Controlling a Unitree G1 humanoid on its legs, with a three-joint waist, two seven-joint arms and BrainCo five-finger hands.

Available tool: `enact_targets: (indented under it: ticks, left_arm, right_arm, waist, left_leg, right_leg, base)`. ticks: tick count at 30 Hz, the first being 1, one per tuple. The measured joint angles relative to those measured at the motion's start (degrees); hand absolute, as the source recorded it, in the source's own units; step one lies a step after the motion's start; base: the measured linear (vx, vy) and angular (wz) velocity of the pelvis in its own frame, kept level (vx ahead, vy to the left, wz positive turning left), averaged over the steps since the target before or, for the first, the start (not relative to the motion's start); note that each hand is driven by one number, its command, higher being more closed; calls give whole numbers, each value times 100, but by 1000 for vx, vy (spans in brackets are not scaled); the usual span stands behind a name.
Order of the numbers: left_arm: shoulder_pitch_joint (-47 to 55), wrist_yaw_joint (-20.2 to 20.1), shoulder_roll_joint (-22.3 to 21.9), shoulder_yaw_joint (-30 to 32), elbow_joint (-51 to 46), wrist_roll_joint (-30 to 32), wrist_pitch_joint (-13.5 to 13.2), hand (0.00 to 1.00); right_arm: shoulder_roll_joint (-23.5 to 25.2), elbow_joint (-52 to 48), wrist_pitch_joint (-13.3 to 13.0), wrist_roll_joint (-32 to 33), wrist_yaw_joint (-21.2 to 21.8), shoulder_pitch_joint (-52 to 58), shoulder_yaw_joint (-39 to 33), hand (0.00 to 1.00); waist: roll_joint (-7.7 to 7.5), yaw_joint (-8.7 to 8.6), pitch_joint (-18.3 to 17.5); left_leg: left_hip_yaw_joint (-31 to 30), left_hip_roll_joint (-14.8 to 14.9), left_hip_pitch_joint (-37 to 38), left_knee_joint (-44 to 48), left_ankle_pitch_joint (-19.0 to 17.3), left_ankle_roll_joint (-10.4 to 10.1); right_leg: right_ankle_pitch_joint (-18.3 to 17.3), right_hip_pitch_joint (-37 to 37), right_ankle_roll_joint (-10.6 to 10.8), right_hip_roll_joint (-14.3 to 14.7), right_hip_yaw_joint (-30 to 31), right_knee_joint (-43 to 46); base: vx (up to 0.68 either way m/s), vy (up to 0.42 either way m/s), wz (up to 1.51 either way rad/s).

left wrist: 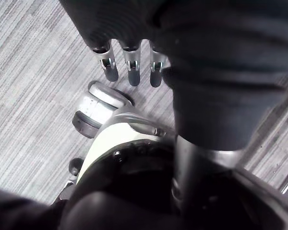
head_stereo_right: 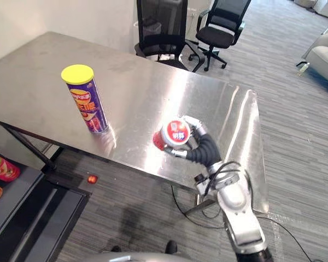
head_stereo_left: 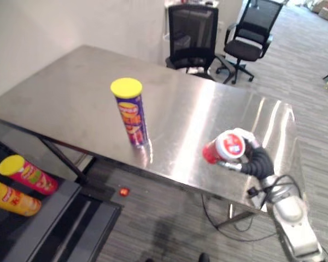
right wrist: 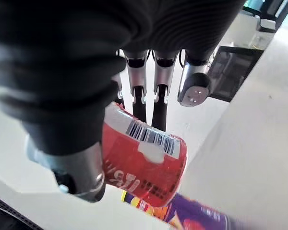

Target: Put the gum and the chips on the shelf.

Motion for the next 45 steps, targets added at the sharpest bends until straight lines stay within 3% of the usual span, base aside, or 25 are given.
enact_targets:
  ticks: [5,9,15,25,28,33,35,37,39,41,42,43,44,45]
  left_arm:
    - [-12,79,-34,-13,168,0,32,0]
    - [-30,109,-59,-8,262,2,32,0]
    - [-25,160,-80,74,325,152,33,0]
    - [21,163,-93,94,397,186,-4,0]
    - [10,164,-120,101,391,173,-5,0]
    - [-134,162,-136,158,162,149,-113,0]
    - [-173,138,-202,237,52,87,-213,0]
    - [-227,139,-276,265,39,-124,-271,0]
    - [-205,140,-377,288,70,-293,-272,0]
    - [-166,179,-437,281,65,-350,-266,0]
    - [-97,318,-481,257,64,-356,-233,0]
    - [-54,327,-392,135,65,-357,-200,0]
    - [-115,351,-369,142,122,-356,-164,0]
    - [-108,339,-364,158,201,-409,-140,0]
  right_arm:
    - [79,107,41,64,191,621,595,100]
    - [24,147,102,-362,438,1075,670,100]
    - [-187,147,115,-810,696,1474,656,100]
    - [-416,98,115,-736,699,1387,84,100]
    - [-386,105,125,-292,738,1433,180,100]
    - [-116,242,128,454,737,1459,662,100]
    - [-52,392,148,545,731,1482,807,100]
    - [-41,405,181,564,695,1780,786,100]
    - [5,493,219,565,613,1917,693,100]
    - [39,570,245,565,521,2070,476,100]
    - [15,569,240,569,479,2248,359,100]
    - [124,610,259,568,469,2436,357,100]
    - [219,620,257,568,481,2573,357,100]
    - [382,649,279,564,480,2734,359,100]
  waist:
    - [111,-20,-190]
    - [171,-34,-242]
    - [160,-72,-243]
    - [191,-82,-266]
    - [237,-42,-216]
    - [256,36,534]
    - [340,84,805]
    - [321,54,939]
    - [357,-32,993]
    - [443,-78,954]
    - [580,-154,908]
    - [498,-328,814]
    - [509,-373,713]
    - [452,-369,691]
  left_leg:
    - [-28,50,12,92,-15,-45]
    - [-81,122,25,97,-7,-101]
    - [-129,177,118,-29,124,-215]
    - [1,255,114,53,155,-255]
    - [-46,324,75,323,-9,-288]
    - [-357,353,-74,533,-9,-292]
    - [309,614,-101,404,51,-62]
    - [1439,899,-109,50,308,484]
    - [2153,1120,-343,584,326,534]
    - [2723,1188,-403,1311,450,694]
    - [2804,1134,-429,1129,661,753]
    - [2599,858,-383,309,819,622]
    - [2627,788,-267,-96,975,523]
    - [3110,915,-371,94,936,431]
  right_leg:
    - [-1,64,2,46,56,24]
    - [-10,116,3,87,63,28]
    - [-206,145,-39,153,52,108]
    - [-139,102,-22,215,201,169]
    - [-167,198,-59,296,175,219]
    - [-460,189,-231,305,-273,720]
    - [-514,169,-287,294,-517,883]
    - [-528,180,-321,21,-1054,879]
    - [-611,163,-437,-278,-1512,1000]
    - [-732,242,-348,-489,-1871,1221]
    - [-975,216,-260,-539,-2035,1431]
    - [-1115,117,-216,-634,-2041,1433]
    - [-1052,75,-269,-663,-2144,1307]
    - [-912,96,-212,-782,-2440,1212]
  base:
    - [-67,-16,1]
    - [-60,-25,6]
    - [-61,-36,5]
    - [12,0,-5]
    - [27,-12,7]
    - [-87,-39,45]
    - [-147,-81,71]
    - [-74,-34,106]
    - [-68,119,125]
    - [-33,72,118]
    - [-30,74,152]
    - [-53,97,174]
    - [-16,108,172]
    - [56,81,112]
